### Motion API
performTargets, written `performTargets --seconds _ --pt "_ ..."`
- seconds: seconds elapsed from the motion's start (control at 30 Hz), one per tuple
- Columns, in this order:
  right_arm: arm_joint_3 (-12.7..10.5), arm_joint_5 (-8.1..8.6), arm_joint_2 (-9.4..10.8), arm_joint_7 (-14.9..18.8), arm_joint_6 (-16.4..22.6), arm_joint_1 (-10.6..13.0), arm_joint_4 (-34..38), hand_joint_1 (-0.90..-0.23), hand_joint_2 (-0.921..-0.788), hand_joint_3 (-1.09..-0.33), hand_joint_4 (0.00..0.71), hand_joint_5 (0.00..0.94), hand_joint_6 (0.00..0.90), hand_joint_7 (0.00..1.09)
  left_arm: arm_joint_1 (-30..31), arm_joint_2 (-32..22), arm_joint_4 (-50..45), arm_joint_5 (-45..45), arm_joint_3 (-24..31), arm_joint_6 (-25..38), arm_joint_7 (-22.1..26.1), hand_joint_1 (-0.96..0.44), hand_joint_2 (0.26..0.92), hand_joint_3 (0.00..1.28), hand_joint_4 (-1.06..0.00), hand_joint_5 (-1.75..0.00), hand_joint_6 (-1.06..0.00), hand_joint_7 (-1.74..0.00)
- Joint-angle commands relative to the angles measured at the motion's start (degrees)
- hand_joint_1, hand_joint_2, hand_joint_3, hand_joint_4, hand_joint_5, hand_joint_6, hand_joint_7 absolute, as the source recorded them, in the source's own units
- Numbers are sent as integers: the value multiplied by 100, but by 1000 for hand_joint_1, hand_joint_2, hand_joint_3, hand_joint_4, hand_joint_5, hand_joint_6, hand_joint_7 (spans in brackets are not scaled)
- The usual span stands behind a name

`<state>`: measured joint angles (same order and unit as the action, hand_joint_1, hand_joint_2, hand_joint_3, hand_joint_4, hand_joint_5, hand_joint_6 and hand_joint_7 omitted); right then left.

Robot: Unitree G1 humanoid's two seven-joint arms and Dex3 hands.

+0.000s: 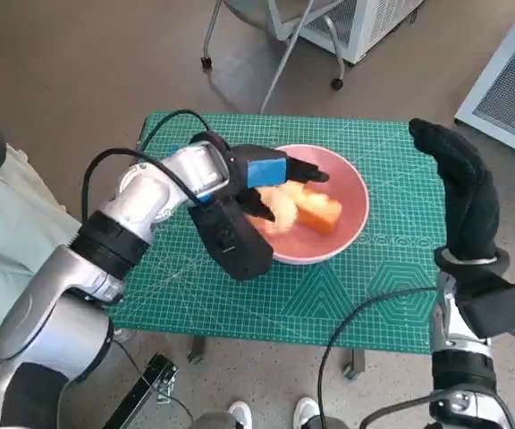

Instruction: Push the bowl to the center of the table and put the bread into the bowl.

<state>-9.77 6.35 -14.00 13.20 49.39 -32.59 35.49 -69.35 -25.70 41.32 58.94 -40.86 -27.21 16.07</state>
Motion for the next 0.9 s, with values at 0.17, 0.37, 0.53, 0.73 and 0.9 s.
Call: performTargets --seconds 0.17,0.37,0.53,0.73,0.9 --pt "32 -22 27 -14 -32 -20 163 -592 -921 -720 301 52 31 788 269 -275 -271 -683 547 -52 188 240 921 269 -212 -26 -441 -73" --pt "72 -26 58 -13 -59 -85 170 -597 -921 -717 304 49 36 784 539 -416 -587 -1321 1013 -9 478 232 919 195 -279 -11 -499 -48" --pt "104 1 69 -2 -122 -179 137 -599 -921 -716 310 49 37 781 834 -551 -930 -2255 1639 138 934 181 903 113 -355 -16 -566 -44" --pt "101 151 86 69 -247 -294 43 -609 -921 -710 315 48 39 779 1416 -516 -1151 -3798 2676 237 1105 153 885 45 -434 -21 -610 -36" --pt "106 238 141 67 -415 -386 -78 -608 -921 -708 325 50 43 779 2042 -227 -1440 -4791 3400 344 813 184 884 35 -447 -21 -590 -24"
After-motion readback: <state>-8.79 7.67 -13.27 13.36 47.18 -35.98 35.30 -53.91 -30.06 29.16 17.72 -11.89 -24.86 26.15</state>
